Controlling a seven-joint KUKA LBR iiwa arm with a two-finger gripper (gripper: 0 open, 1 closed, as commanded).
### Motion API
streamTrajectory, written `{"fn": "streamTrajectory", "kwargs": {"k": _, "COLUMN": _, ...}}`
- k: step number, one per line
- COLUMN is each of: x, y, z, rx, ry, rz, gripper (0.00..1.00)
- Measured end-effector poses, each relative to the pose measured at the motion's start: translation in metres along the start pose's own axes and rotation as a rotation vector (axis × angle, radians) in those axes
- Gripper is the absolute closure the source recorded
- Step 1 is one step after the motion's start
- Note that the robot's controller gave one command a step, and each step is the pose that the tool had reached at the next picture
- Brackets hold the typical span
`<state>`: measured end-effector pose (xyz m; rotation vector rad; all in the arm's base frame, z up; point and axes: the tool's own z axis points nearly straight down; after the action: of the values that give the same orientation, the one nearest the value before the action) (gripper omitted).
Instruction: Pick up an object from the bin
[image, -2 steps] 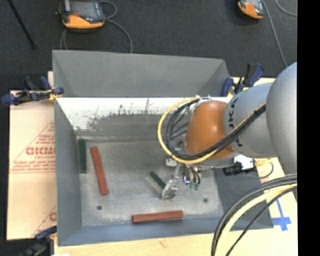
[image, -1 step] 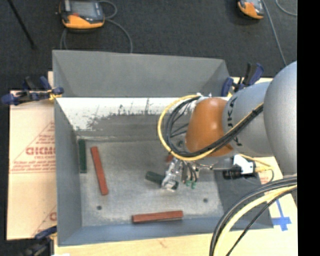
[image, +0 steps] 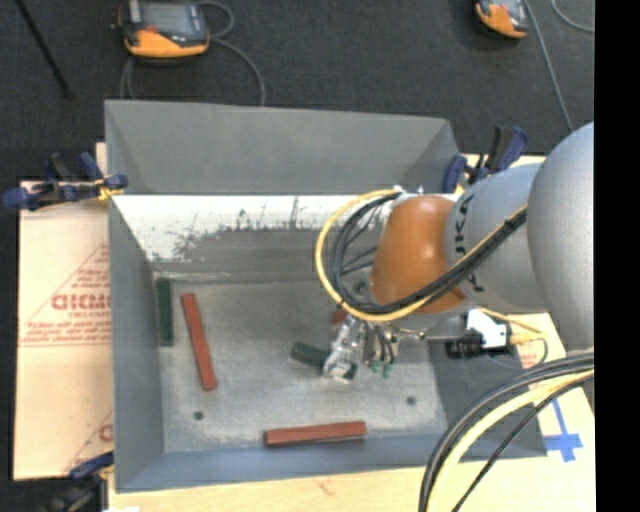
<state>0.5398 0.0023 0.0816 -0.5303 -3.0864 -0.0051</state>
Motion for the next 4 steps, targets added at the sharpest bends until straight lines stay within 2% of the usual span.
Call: {"fn": "streamTrajectory", "kwargs": {"k": 4, "x": 0.000, "y": -0.001, "z": -0.019, "rx": 0.000, "ry": -0.012, "rz": -0.002, "gripper": 1.00}}
